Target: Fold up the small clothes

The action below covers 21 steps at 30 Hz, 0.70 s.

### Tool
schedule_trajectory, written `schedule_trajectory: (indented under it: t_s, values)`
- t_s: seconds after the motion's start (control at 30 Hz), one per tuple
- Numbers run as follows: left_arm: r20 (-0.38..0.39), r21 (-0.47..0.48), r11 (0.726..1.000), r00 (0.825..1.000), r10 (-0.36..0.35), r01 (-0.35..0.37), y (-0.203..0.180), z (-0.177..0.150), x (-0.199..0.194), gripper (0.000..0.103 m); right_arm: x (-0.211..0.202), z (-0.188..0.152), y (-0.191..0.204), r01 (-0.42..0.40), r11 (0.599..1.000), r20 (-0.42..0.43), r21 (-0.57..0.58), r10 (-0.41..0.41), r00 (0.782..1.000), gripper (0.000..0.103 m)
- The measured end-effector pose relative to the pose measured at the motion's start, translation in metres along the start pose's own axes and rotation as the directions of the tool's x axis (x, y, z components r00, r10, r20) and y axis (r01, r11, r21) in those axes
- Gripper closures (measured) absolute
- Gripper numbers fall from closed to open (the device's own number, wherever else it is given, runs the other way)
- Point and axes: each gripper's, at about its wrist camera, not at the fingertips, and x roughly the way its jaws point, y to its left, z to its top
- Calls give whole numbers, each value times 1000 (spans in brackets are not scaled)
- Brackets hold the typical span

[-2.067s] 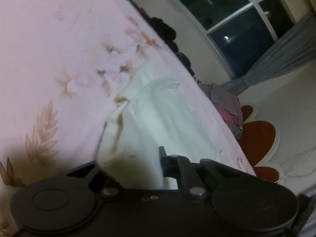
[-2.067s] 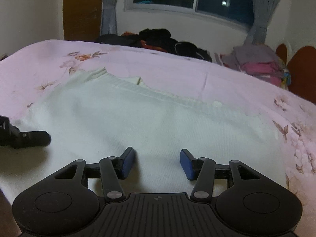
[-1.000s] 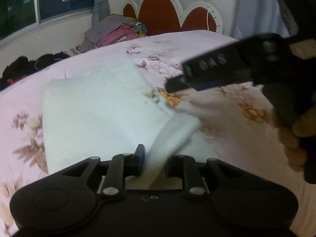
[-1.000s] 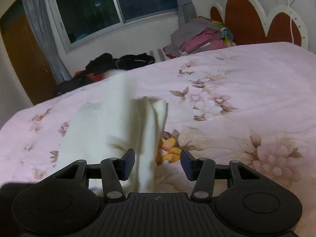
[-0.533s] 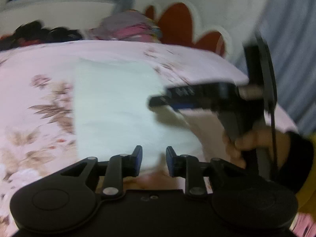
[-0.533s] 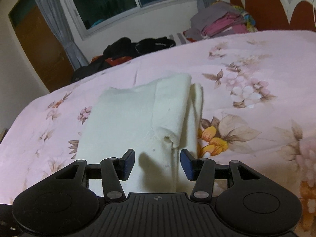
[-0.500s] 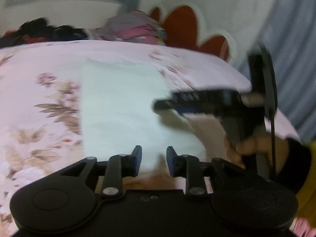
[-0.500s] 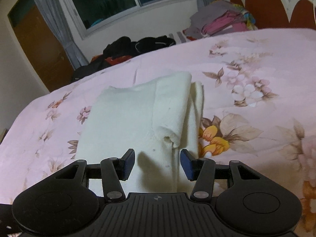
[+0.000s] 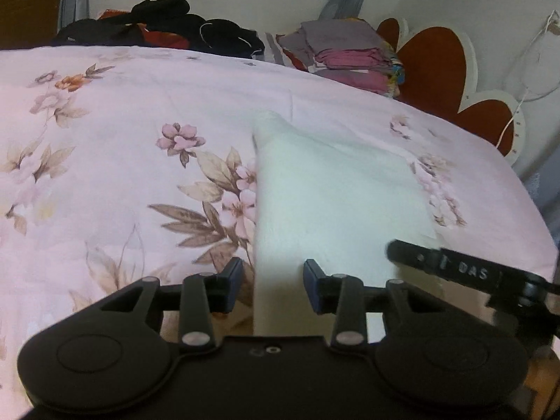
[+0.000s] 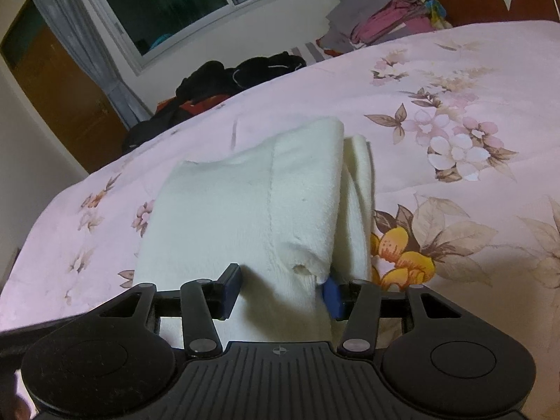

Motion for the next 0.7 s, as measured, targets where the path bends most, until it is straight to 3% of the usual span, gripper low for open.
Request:
schedule_trajectory:
  t_s: [0.27, 0.4, 0.7]
  values:
    - [13, 52, 998, 1000, 24, -24, -8, 7, 11, 58, 12, 11, -6, -17, 999, 9, 42, 16, 1000, 65]
    - [17, 55, 998, 1000, 23, -24, -8, 7, 13, 52, 10, 12, -6, -37, 999, -5, 24, 38, 999, 83]
    - [22, 68, 998, 1000, -7, 6, -8, 4, 4, 49, -13, 21, -8, -34, 998, -2, -52, 34, 999, 87]
